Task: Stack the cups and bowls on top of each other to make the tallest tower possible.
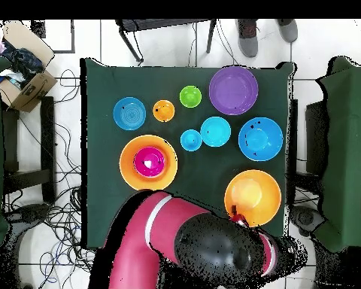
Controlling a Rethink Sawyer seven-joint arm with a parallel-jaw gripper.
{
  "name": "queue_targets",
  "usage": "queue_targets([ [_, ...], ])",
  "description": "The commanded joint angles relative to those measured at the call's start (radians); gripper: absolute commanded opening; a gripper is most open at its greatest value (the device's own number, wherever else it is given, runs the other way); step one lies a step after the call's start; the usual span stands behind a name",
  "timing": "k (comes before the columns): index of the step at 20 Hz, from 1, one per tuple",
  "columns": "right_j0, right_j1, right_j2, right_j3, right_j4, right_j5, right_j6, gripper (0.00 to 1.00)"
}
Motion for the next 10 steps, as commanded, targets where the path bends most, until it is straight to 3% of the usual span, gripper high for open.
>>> queue_targets([
  [1, 0.013, 0.038, 0.076, -0.121, 0.048, -0.066, -0.152, 0.0],
  [5, 0.067, -0.015, 0.007, -0.033, 0.085, -0.115, -0.202, 0.0],
  [8, 0.113, -0.132, -0.087, 0.067, 0.047, -0.122, -0.17, 0.0],
  [10, 0.145, -0.21, -0.145, 0.107, -0.03, -0.063, -0.073, 0.0],
])
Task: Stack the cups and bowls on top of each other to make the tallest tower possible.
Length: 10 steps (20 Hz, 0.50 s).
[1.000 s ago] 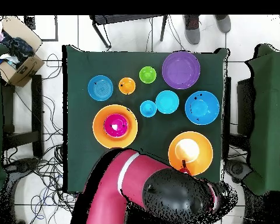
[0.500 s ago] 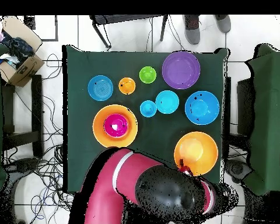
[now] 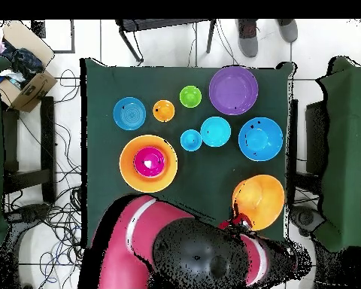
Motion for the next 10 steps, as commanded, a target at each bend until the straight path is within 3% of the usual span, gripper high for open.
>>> queue_targets([
  [1, 0.105, -0.204, -0.093, 0.086, -0.064, 0.014, -0.04, 0.0],
  [4, 0.189, -0.276, -0.163, 0.107, -0.141, 0.052, 0.005, 0.0],
  [7, 0.321, -0.34, -0.237, 0.099, -0.279, 0.138, 0.193, 0.0],
  [10, 0.486, -0.371, -0.281, 0.094, -0.358, 0.211, 0.401, 0.0],
])
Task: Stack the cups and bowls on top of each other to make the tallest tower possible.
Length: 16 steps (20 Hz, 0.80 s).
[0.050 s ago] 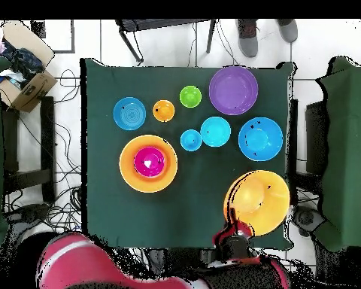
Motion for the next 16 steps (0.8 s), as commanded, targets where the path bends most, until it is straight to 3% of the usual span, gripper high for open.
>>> queue_targets([
  [1, 0.291, -0.163, -0.095, 0.012, -0.187, 0.218, 0.451, 0.0],
  [3, 0.413, -0.18, -0.109, -0.003, -0.22, 0.278, 0.608, 0.0],
  [5, 0.55, -0.158, -0.159, -0.043, -0.29, 0.326, 0.866, 0.0],
  [8, 0.691, -0.057, -0.272, -0.108, -0.379, 0.28, 1.114, 0.0],
  [12, 0.784, 0.061, -0.367, -0.191, -0.459, 0.196, 1.339, 0.0],
  [14, 0.805, 0.088, -0.373, -0.221, -0.452, 0.205, 1.487, 0.0],
  [16, 0.827, 0.099, -0.35, -0.24, -0.43, 0.234, 1.537, 0.0],
])
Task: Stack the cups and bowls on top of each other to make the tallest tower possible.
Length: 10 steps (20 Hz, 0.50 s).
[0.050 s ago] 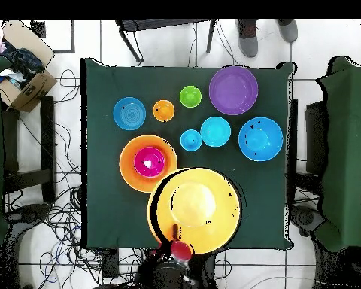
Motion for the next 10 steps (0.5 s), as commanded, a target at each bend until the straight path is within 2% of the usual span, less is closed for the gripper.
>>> queue_targets([
  [1, 0.049, 0.127, 0.008, -0.159, -0.038, 0.083, 0.544, 0.0],
  [10, 0.075, 0.148, 0.123, -0.188, 0.073, 0.223, 0.544, 0.0],
])
